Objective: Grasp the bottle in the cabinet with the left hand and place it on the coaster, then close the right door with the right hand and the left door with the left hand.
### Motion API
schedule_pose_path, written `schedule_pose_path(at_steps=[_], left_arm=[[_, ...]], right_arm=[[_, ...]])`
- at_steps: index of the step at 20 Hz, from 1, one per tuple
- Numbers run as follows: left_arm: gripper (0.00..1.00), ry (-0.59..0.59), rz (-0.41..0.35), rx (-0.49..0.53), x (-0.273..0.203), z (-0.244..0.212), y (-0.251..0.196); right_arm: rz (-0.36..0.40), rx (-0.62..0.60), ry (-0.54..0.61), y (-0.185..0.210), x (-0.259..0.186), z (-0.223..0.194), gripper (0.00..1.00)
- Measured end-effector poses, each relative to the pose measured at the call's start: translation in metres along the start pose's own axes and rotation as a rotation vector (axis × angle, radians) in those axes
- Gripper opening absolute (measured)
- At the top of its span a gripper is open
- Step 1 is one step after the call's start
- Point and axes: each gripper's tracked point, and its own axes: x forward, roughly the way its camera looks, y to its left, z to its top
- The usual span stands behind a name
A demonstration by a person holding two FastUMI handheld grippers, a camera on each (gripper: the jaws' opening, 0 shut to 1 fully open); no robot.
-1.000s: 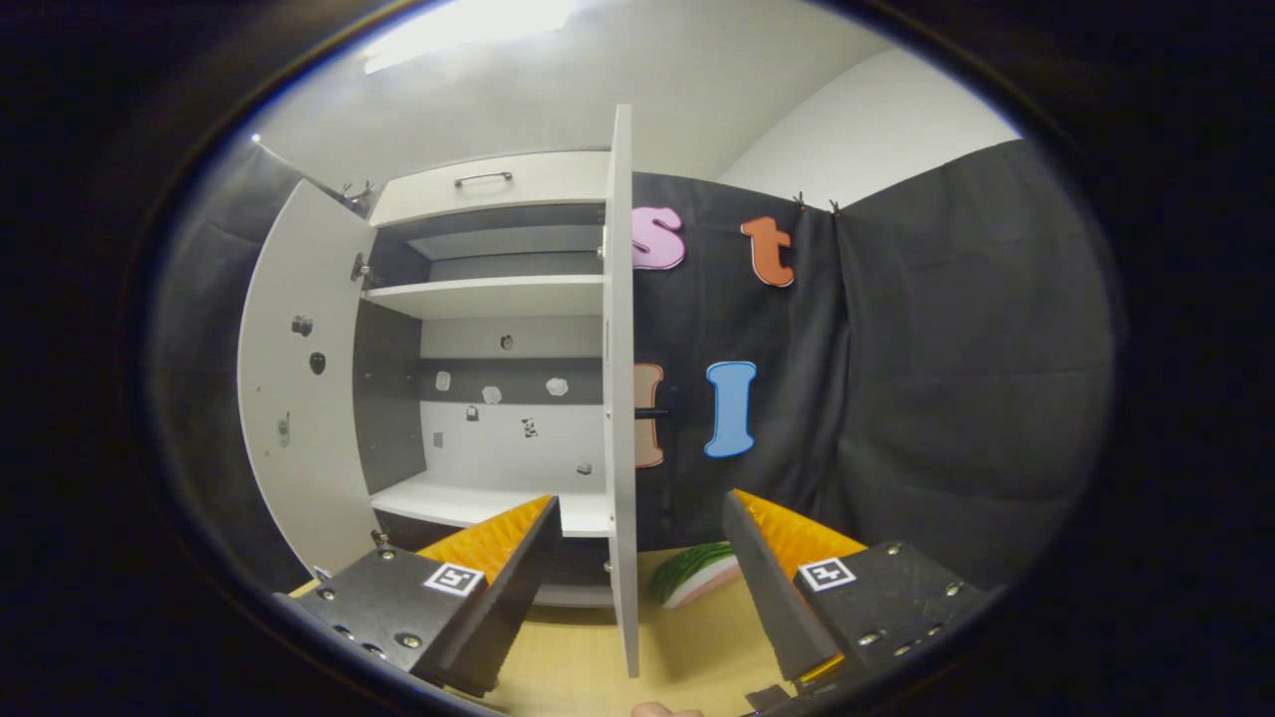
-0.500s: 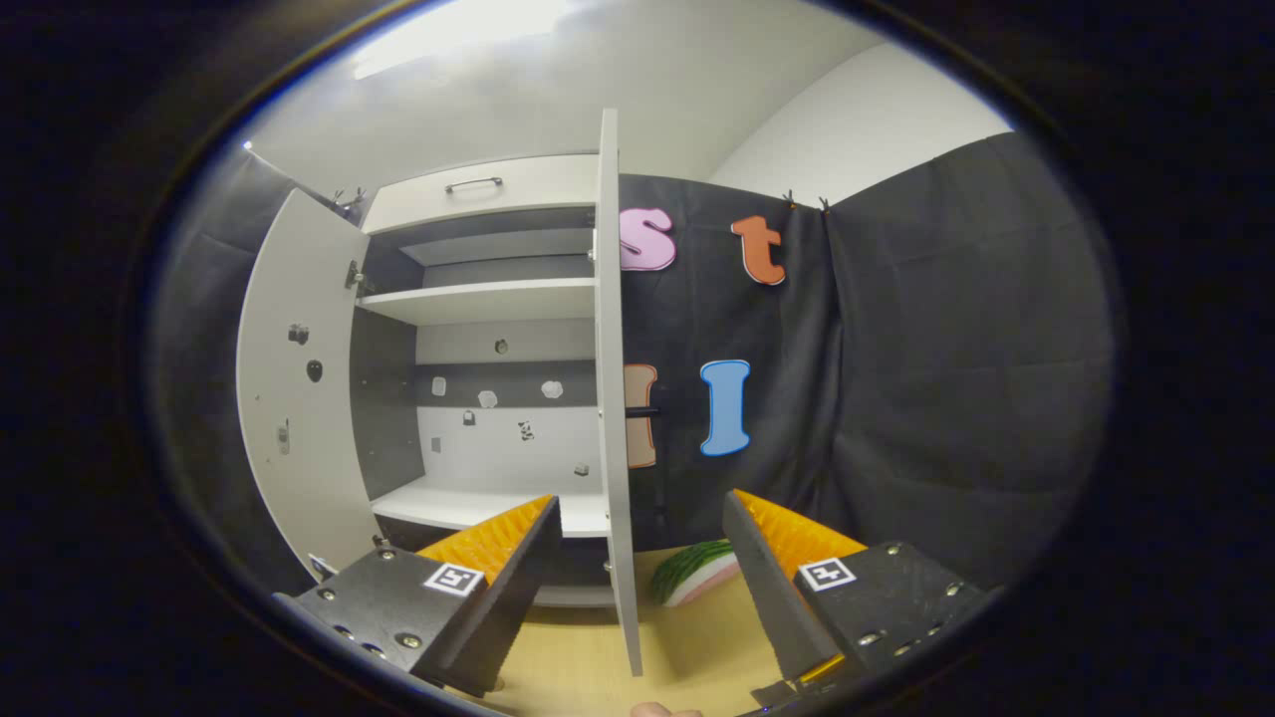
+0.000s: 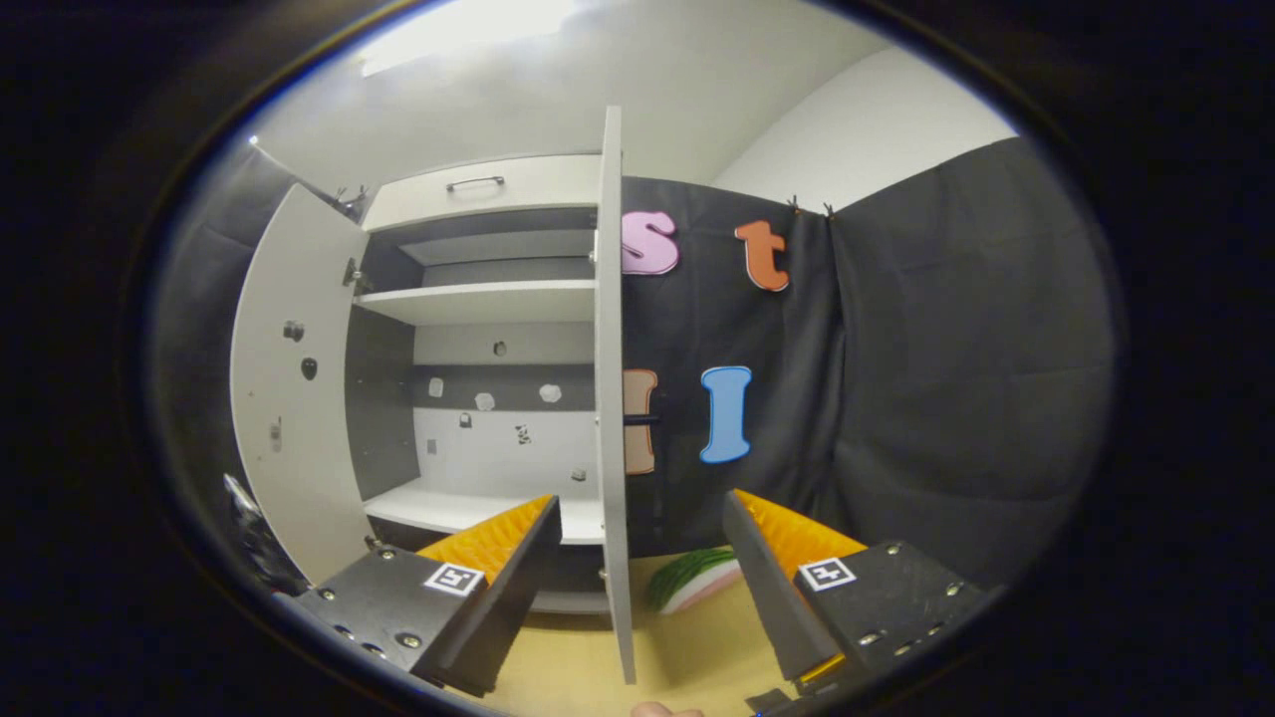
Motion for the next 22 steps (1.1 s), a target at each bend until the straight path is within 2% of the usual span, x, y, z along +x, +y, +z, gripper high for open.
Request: schedule_pose_path(at_steps=[5,7,9,12,17,18,19,21,22], left_arm=[[0.88,-0.175,0.076,0.032,-0.029,0.105,0.018],[0.94,-0.208,0.107,0.039,-0.039,0.135,0.024],[0.94,-0.218,0.135,0.038,-0.047,0.152,0.031],[0.94,-0.235,0.166,0.021,-0.059,0.166,0.038],[0.94,-0.242,0.257,0.029,-0.077,0.167,0.067],[0.94,-0.24,0.274,0.024,-0.079,0.164,0.072],[0.94,-0.235,0.286,0.016,-0.081,0.161,0.077],[0.94,-0.218,0.3,-0.008,-0.087,0.154,0.084],[0.94,-0.213,0.3,-0.02,-0.086,0.152,0.085]], right_arm=[[-0.026,-0.008,-0.037,-0.012,0.017,0.012,0.99],[-0.033,-0.015,-0.05,-0.016,0.026,0.014,0.99],[-0.062,-0.029,-0.065,-0.026,0.035,0.019,0.99],[-0.1,-0.022,-0.087,-0.038,0.048,0.027,0.99],[-0.065,-0.047,-0.06,-0.035,0.07,0.02,0.97],[-0.06,-0.063,-0.053,-0.035,0.074,0.018,0.94],[-0.037,-0.069,-0.053,-0.032,0.075,0.019,0.98],[0.017,-0.065,-0.039,-0.023,0.078,0.019,0.93],[0.047,-0.065,-0.034,-0.017,0.077,0.018,0.97]])
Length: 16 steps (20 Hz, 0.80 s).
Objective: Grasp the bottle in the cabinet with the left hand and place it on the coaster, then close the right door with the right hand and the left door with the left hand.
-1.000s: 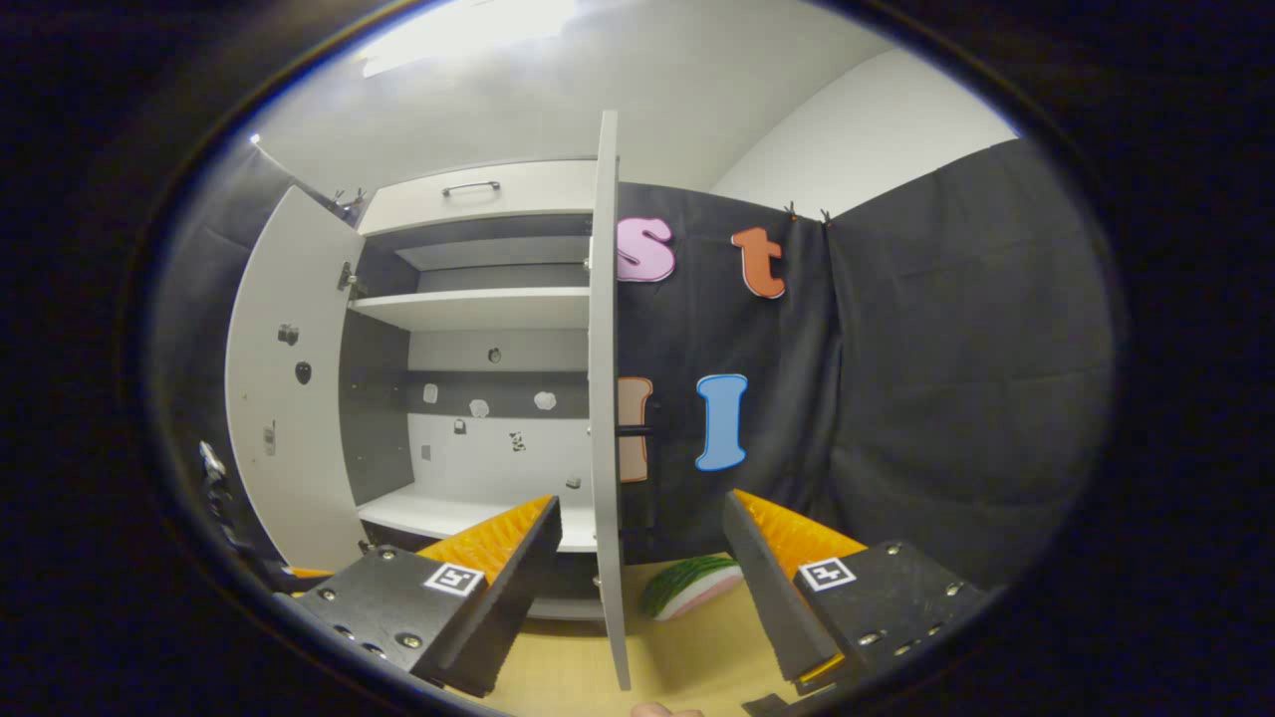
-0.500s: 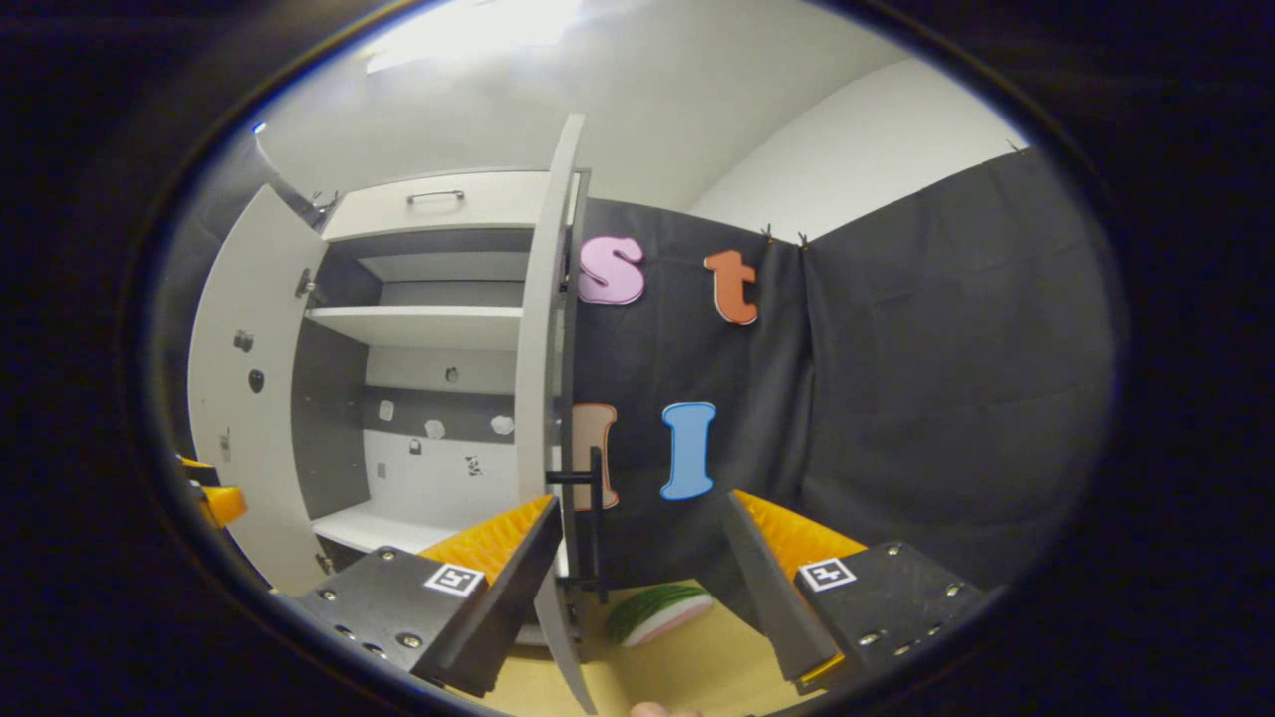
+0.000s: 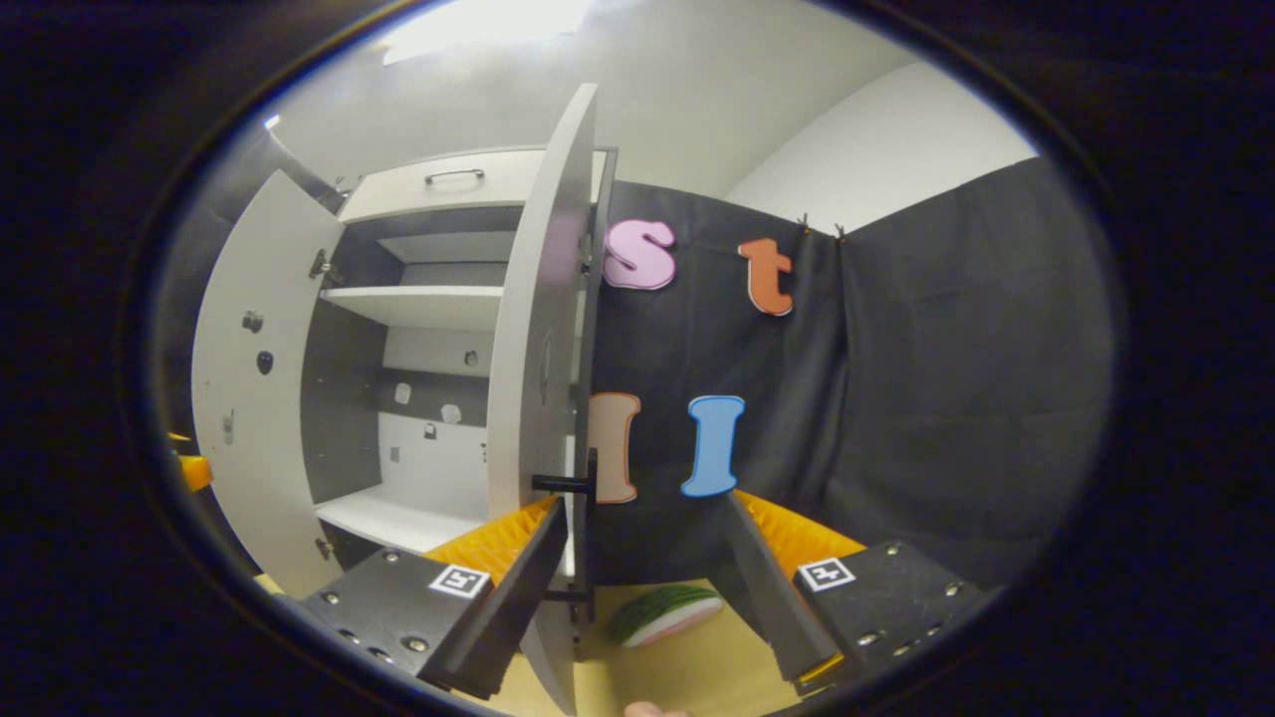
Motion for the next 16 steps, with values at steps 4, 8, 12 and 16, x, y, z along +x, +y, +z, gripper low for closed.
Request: schedule_pose_path(at_steps=[4,8,12,16], left_arm=[[0.94,0.007,-0.004,-0.025,0.006,-0.003,-0.001],[0.94,-0.011,-0.017,-0.031,0.015,0.003,-0.004],[0.94,-0.01,0.012,-0.04,0.013,0.001,0.006],[0.94,0.002,0.049,-0.055,0.012,-0.006,0.019]], right_arm=[[0.106,0.017,0.005,0.036,0.004,0.0,0.97],[0.208,0.0,0.003,0.075,0.011,0.002,0.97],[0.274,0.03,-0.016,0.099,0.027,0.015,0.96],[0.351,0.045,-0.013,0.122,0.036,0.014,0.97]])
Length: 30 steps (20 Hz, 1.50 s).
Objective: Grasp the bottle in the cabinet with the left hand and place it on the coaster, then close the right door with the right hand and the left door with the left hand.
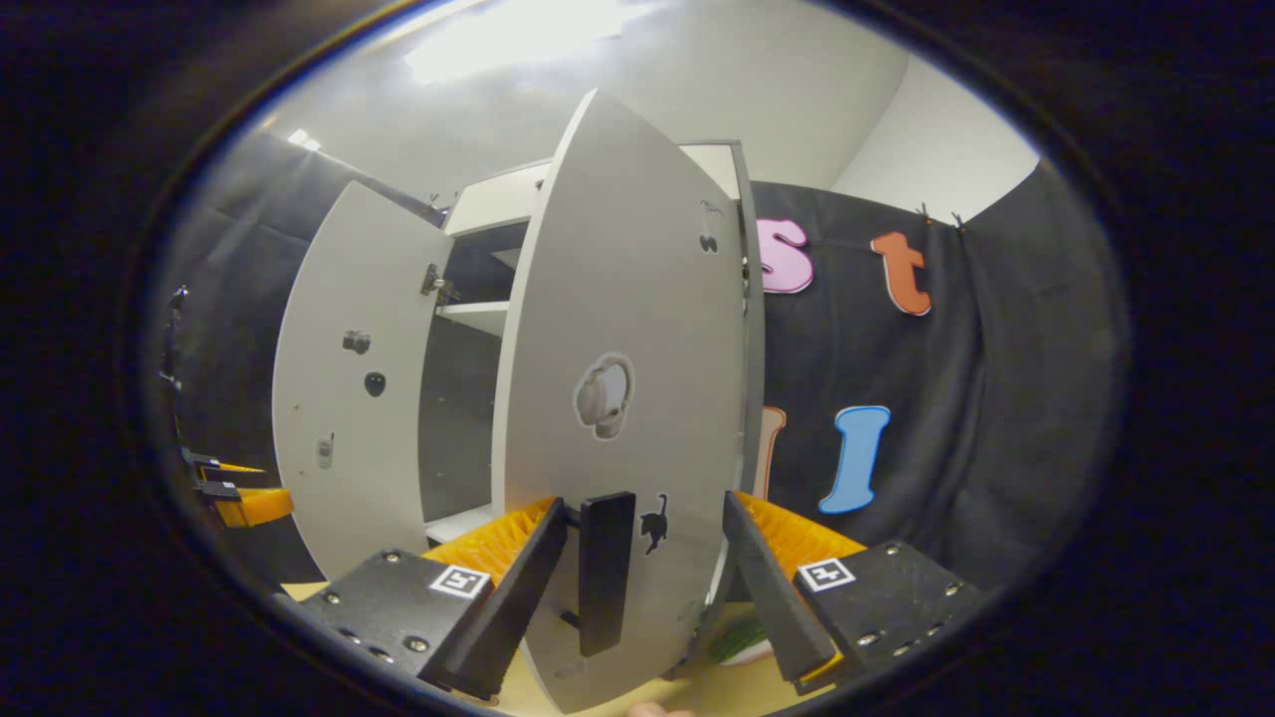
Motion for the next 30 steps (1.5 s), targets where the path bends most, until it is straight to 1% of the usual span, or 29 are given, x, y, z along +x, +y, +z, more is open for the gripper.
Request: schedule_pose_path(at_steps=[3,4,5,7,8,9,10,11,12,13,14,15,17,18,19,20,21,22,24,25,26,27,28,29,30], left_arm=[[0.94,-0.005,0.028,-0.011,0.0,0.001,0.009],[0.94,-0.007,0.037,-0.012,-0.002,0.001,0.011],[0.94,-0.009,0.048,-0.01,-0.003,0.002,0.016],[0.94,-0.015,0.072,-0.007,-0.008,0.003,0.023],[0.94,-0.016,0.083,-0.006,-0.011,0.003,0.027],[0.91,-0.018,0.094,-0.004,-0.014,0.003,0.032],[0.95,-0.02,0.106,-0.001,-0.022,0.001,0.04],[0.91,-0.021,0.122,0.003,-0.024,0.001,0.046],[0.95,-0.022,0.139,0.008,-0.027,0.001,0.053],[0.95,-0.019,0.157,0.01,-0.031,-0.001,0.061],[0.95,-0.014,0.176,0.009,-0.035,-0.002,0.068],[0.95,-0.01,0.194,0.007,-0.039,-0.005,0.076],[0.95,-0.004,0.229,-0.001,-0.045,-0.006,0.091],[0.91,-0.001,0.245,-0.003,-0.048,-0.006,0.098],[0.91,-0.001,0.259,-0.005,-0.05,-0.007,0.105],[0.95,-0.002,0.272,-0.004,-0.053,-0.006,0.111],[0.95,-0.002,0.282,-0.002,-0.053,-0.006,0.118],[0.95,-0.003,0.292,0.001,-0.055,-0.005,0.124],[0.95,-0.006,0.304,0.004,-0.055,-0.003,0.134],[0.91,-0.009,0.305,0.002,-0.055,-0.002,0.136],[0.95,-0.011,0.304,-0.001,-0.055,-0.001,0.138],[0.95,-0.011,0.302,-0.004,-0.053,-0.002,0.141],[0.95,-0.012,0.301,-0.006,-0.052,-0.001,0.143],[0.91,-0.014,0.297,-0.009,-0.051,-0.001,0.145],[0.91,-0.017,0.291,-0.013,-0.049,-0.001,0.147]], right_arm=[[0.03,0.02,0.002,0.013,0.015,-0.003,0.97],[0.036,0.032,0.001,0.016,0.02,-0.004,0.99],[0.042,0.046,0.006,0.021,0.025,-0.005,0.98],[0.063,0.087,0.024,0.033,0.038,-0.011,1.0],[0.073,0.117,0.037,0.038,0.046,-0.013,0.98],[0.083,0.14,0.047,0.042,0.053,-0.015,1.0],[0.092,0.154,0.051,0.046,0.06,-0.017,1.0],[0.097,0.156,0.056,0.053,0.067,-0.017,1.0],[0.096,0.151,0.053,0.057,0.074,-0.017,0.97],[0.093,0.138,0.05,0.061,0.078,-0.018,1.0],[0.09,0.131,0.048,0.063,0.083,-0.017,0.97],[0.087,0.126,0.046,0.066,0.087,-0.02,1.0],[0.084,0.126,0.041,0.069,0.094,-0.02,1.0],[0.086,0.129,0.042,0.071,0.097,-0.022,1.0],[0.089,0.139,0.045,0.073,0.101,-0.023,1.0],[0.09,0.151,0.051,0.075,0.104,-0.025,0.99],[0.085,0.163,0.056,0.075,0.107,-0.026,0.99],[0.079,0.171,0.056,0.076,0.11,-0.027,0.97],[0.069,0.168,0.054,0.081,0.118,-0.027,0.97],[0.063,0.165,0.055,0.082,0.122,-0.028,0.97],[0.054,0.168,0.058,0.083,0.126,-0.029,0.97],[0.041,0.167,0.056,0.084,0.128,-0.029,0.97],[0.025,0.159,0.052,0.085,0.131,-0.029,1.0],[0.009,0.159,0.048,0.085,0.134,-0.029,1.0],[-0.006,0.162,0.046,0.085,0.136,-0.029,1.0]])
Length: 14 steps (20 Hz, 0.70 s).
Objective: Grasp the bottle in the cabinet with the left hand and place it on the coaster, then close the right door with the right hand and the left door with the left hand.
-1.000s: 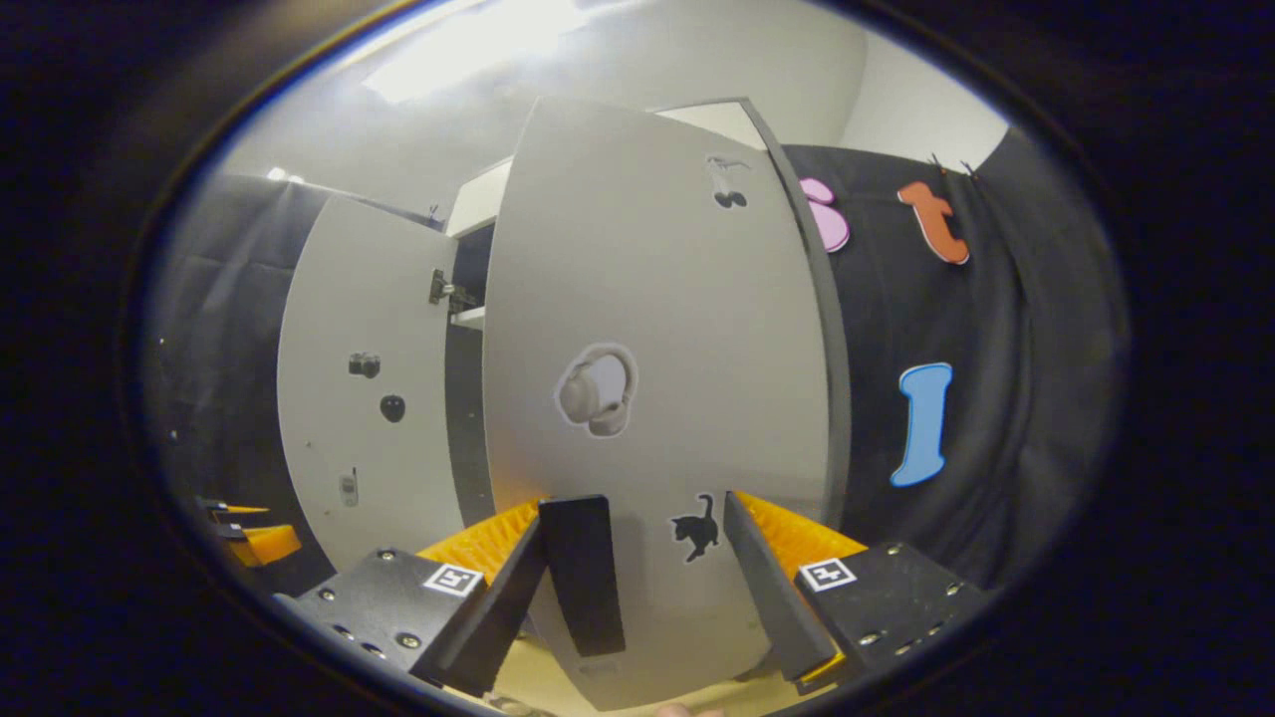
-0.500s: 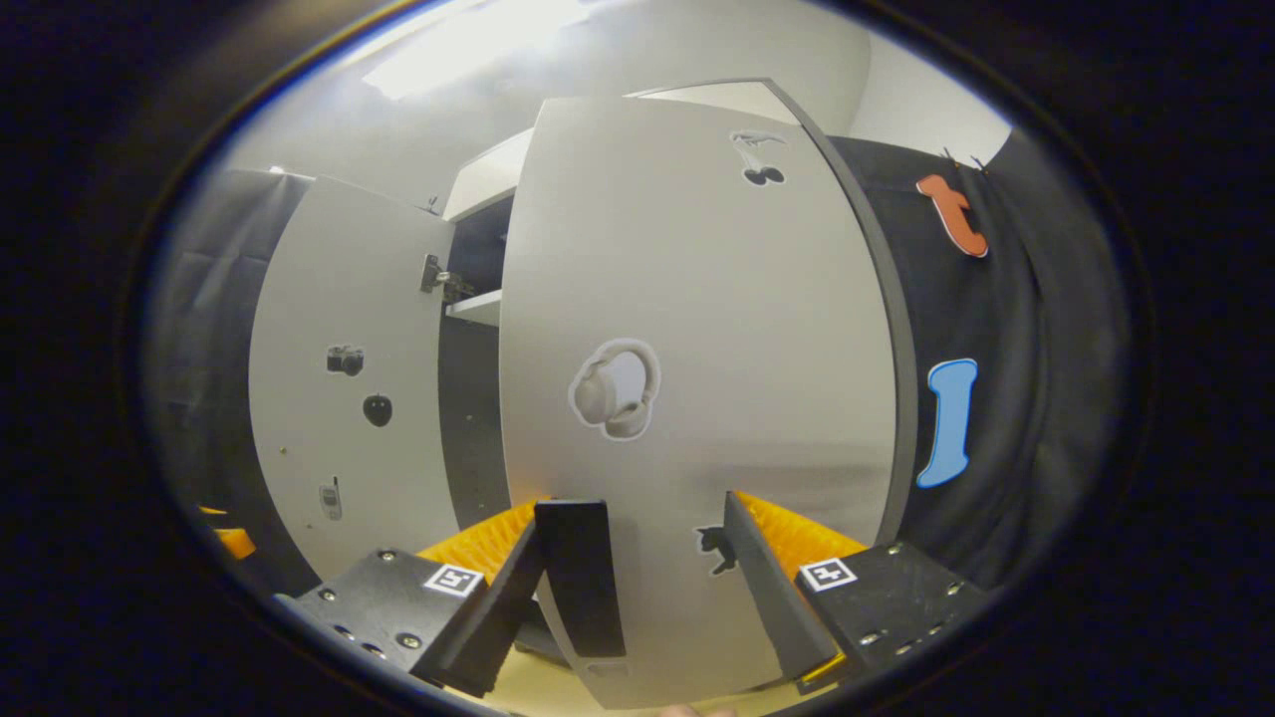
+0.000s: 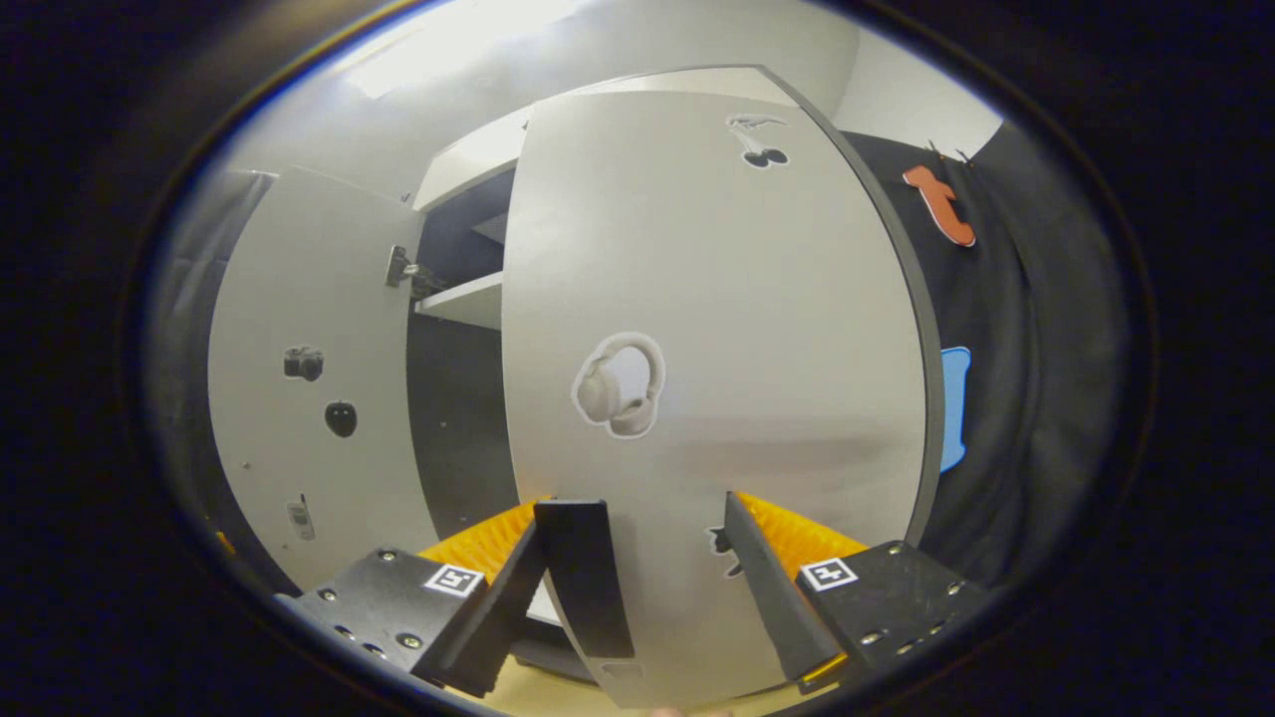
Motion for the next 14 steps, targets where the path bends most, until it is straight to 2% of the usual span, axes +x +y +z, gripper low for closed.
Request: schedule_pose_path(at_steps=[1,4,5,6,7,10,11,12,13,14], left_arm=[[0.96,-0.003,-0.007,-0.005,0.001,0.0,0.001],[0.96,-0.004,-0.022,-0.01,0.01,0.001,0.003],[0.92,-0.005,-0.026,-0.009,0.013,0.001,0.003],[0.95,-0.009,-0.028,-0.009,0.016,0.002,0.004],[0.91,-0.012,-0.031,-0.009,0.018,0.002,0.005],[0.91,-0.015,-0.04,-0.009,0.026,0.003,0.008],[0.96,-0.015,-0.043,-0.007,0.028,0.003,0.01],[0.92,-0.015,-0.048,-0.003,0.03,0.005,0.011],[0.96,-0.018,-0.051,0.002,0.032,0.006,0.011],[0.95,-0.021,-0.056,0.008,0.033,0.007,0.012]], right_arm=[[-0.015,-0.003,-0.006,0.0,0.001,0.0,1.0],[-0.063,-0.018,-0.007,-0.001,0.012,0.0,1.0],[-0.074,-0.019,-0.008,-0.001,0.014,0.001,0.97],[-0.085,-0.018,-0.009,-0.001,0.016,0.001,1.0],[-0.094,-0.02,-0.01,-0.001,0.017,0.001,1.0],[-0.118,-0.026,-0.011,-0.002,0.021,0.001,1.0],[-0.127,-0.03,-0.01,-0.002,0.022,0.001,1.0],[-0.138,-0.034,-0.009,-0.002,0.023,0.001,1.0],[-0.149,-0.038,-0.008,-0.003,0.024,0.0,1.0],[-0.161,-0.04,-0.009,-0.002,0.024,0.0,1.0]])
